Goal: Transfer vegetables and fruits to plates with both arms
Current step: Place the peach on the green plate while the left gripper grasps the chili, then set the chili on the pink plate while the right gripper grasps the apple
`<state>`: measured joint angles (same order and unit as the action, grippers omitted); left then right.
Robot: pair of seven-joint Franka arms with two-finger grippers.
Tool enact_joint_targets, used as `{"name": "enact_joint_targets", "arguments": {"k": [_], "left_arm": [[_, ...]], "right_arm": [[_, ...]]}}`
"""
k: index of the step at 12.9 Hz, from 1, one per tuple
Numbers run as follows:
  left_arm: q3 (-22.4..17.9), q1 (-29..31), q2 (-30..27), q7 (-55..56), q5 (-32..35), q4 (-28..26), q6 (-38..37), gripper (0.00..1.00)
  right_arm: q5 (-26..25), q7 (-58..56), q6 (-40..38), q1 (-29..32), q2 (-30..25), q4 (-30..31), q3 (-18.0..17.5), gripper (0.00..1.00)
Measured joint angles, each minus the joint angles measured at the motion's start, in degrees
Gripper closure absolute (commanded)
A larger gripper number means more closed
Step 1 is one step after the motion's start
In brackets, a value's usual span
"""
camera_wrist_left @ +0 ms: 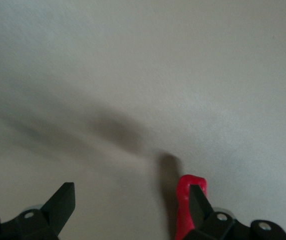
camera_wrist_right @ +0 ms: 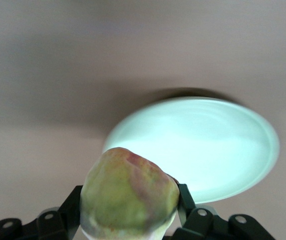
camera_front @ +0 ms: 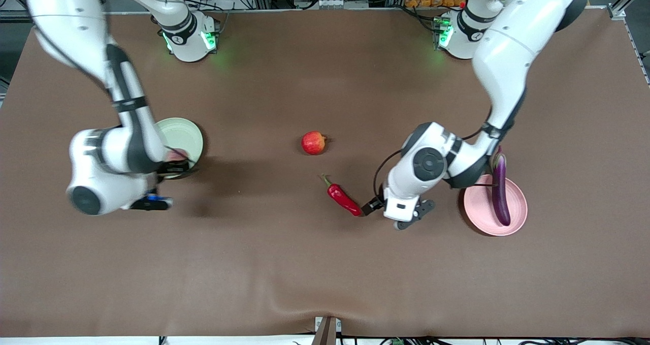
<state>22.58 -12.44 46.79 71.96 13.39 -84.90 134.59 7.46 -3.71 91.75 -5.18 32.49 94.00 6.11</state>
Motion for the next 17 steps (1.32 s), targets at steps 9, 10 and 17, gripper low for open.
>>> {"name": "enact_joint_targets", "arguments": {"k": [9, 10, 17], "left_arm": [[-9.0, -15.4, 9.6, 14.6, 0.0, 10.3, 5.5, 0.89], [-9.0, -15.4, 9.8, 14.7, 0.0, 10.4, 5.5, 1.00], [-9.2, -12.8, 5.5, 9.3, 0.0, 12.4, -2.8, 1.00]], "right_arm": [[-3.1, -8.1, 0.5, 6.1, -0.3, 5.8, -0.6, 0.00], [-3.1, -8.1, 0.5, 6.1, -0.4, 5.5, -0.8, 0.00], [-0.6, -1.4, -3.8, 2.2, -1.3, -0.6, -1.9, 0.00]]}}
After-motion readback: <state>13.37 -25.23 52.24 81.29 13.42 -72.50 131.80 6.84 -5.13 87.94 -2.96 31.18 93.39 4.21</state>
